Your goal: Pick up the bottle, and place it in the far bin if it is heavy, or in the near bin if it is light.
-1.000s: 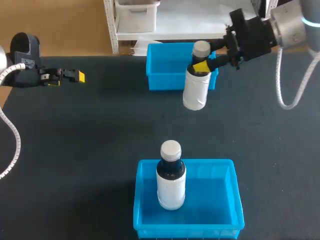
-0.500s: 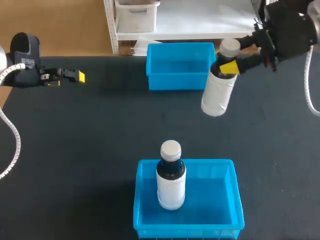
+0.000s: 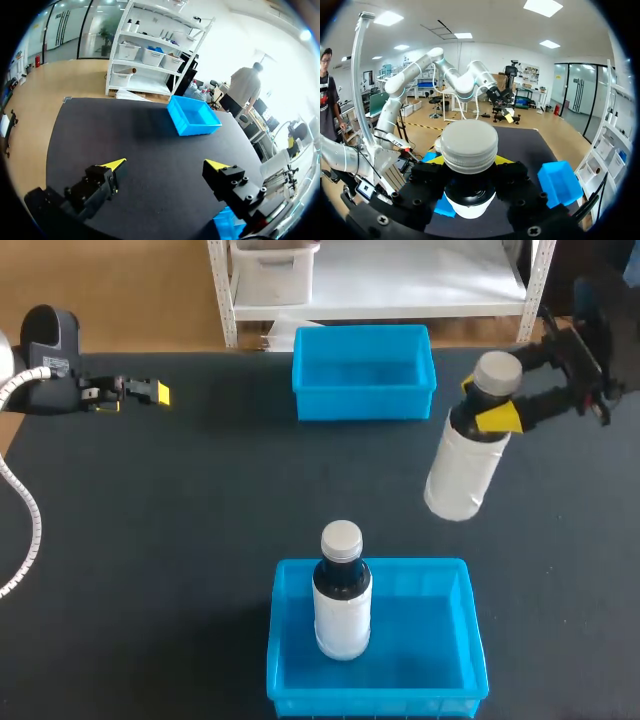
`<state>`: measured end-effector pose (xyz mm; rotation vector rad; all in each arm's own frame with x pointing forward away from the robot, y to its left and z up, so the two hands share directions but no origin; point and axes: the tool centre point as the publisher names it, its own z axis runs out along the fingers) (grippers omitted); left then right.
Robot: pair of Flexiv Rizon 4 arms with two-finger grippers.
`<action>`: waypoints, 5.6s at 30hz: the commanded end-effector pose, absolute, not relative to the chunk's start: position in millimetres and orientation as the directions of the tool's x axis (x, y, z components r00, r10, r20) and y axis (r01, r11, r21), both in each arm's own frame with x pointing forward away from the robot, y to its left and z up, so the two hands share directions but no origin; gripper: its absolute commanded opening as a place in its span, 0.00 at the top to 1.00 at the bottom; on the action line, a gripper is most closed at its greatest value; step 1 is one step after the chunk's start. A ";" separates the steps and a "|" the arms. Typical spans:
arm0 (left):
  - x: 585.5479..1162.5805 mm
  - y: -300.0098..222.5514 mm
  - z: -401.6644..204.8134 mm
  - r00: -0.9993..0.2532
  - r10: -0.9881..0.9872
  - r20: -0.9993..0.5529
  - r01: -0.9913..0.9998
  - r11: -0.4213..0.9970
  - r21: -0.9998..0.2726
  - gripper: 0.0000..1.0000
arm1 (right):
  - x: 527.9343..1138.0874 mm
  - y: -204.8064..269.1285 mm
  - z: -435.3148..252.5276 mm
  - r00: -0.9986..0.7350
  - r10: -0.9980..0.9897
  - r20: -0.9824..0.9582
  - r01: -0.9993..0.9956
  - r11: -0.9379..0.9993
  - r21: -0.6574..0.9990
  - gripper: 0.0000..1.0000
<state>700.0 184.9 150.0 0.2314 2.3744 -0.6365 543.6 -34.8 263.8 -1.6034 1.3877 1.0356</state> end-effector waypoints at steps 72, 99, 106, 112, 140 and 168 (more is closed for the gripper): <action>700.0 184.9 150.0 -0.767 0.000 -0.642 0.321 0.866 -0.383 0.00 | 467.8 25.5 135.0 0.051 -0.428 -0.902 -0.976 -0.215 0.047 1.00; 700.0 184.9 150.0 -0.767 0.000 -0.642 0.321 0.866 -0.383 0.00 | 463.6 25.7 128.5 0.061 -0.434 -0.899 -0.975 -0.218 0.039 1.00; 700.0 184.9 150.0 -0.767 0.000 -0.642 0.321 0.866 -0.383 0.00 | 462.8 25.8 127.1 0.060 -0.435 -0.899 -0.974 -0.221 0.042 0.92; 700.0 184.9 150.0 -0.767 0.000 -0.642 0.321 0.866 -0.383 0.00 | 462.3 26.0 126.4 0.059 -0.441 -0.895 -0.974 -0.222 0.045 0.00; 700.0 184.9 150.0 -0.767 0.000 -0.642 0.321 0.866 -0.383 0.00 | 489.3 -46.0 161.0 0.020 -0.494 -0.869 -0.995 -0.093 0.031 0.00; 700.0 184.9 150.0 -0.767 0.000 -0.642 0.321 0.866 -0.383 0.00 | 615.6 -57.5 139.9 -0.086 -0.473 -0.877 -0.991 0.133 0.025 0.00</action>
